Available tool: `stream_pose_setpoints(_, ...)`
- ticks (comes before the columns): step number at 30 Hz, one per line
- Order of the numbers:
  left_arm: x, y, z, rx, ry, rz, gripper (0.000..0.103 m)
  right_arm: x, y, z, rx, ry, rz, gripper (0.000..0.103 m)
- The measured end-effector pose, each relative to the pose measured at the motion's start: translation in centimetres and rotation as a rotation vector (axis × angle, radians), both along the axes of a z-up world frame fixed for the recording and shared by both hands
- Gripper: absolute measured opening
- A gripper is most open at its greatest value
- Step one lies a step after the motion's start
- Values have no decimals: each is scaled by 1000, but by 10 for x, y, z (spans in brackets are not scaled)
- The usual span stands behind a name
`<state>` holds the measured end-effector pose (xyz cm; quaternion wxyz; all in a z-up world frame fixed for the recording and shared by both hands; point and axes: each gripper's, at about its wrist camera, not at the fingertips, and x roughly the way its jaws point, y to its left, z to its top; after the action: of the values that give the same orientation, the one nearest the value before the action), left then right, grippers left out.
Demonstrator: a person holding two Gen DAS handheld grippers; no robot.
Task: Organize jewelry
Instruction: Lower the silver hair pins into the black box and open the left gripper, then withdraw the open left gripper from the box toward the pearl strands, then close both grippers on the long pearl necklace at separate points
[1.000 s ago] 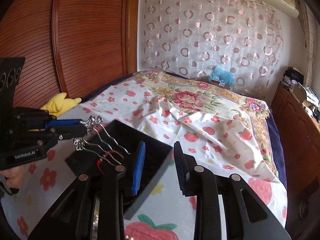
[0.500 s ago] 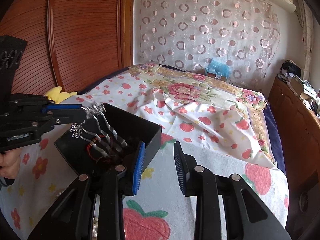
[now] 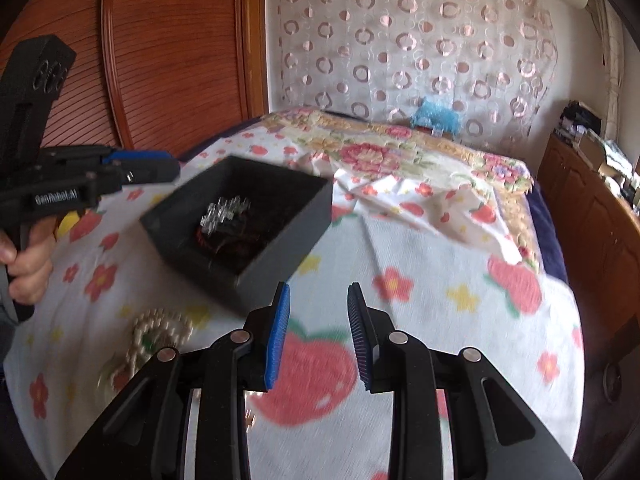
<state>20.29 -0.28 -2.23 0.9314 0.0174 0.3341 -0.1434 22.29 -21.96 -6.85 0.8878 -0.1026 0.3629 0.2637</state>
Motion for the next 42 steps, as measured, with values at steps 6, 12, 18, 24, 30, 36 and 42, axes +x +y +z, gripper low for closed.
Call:
stream_pose_setpoints(6,-28,9,-9,15,21,5,22,-9,1,-20,7,67,9,32)
stream_pose_setpoints(12,-42,14,-28,46,78,8,22,-5,15,-30,-15,103,59,32)
stream_pose_setpoints(18,-48,14,-56,51,158,-1,22,0,12,-30,-9,143,79,32)
stream_pose_setpoints(24,-50,9,-64,45,186,-24,22,-7,14,-26,-101,106,122,32)
stream_pose_setpoints(30,-50,4,-63,41,190,-30,22,-9,7,-25,-91,135,141,32)
stream_pose_setpoints(36,-49,-1,-65,44,195,-36,22,-11,7,-28,-82,163,161,33)
stream_pose_setpoints(42,-47,-2,-69,45,204,-38,22,-17,11,-26,-145,113,158,32)
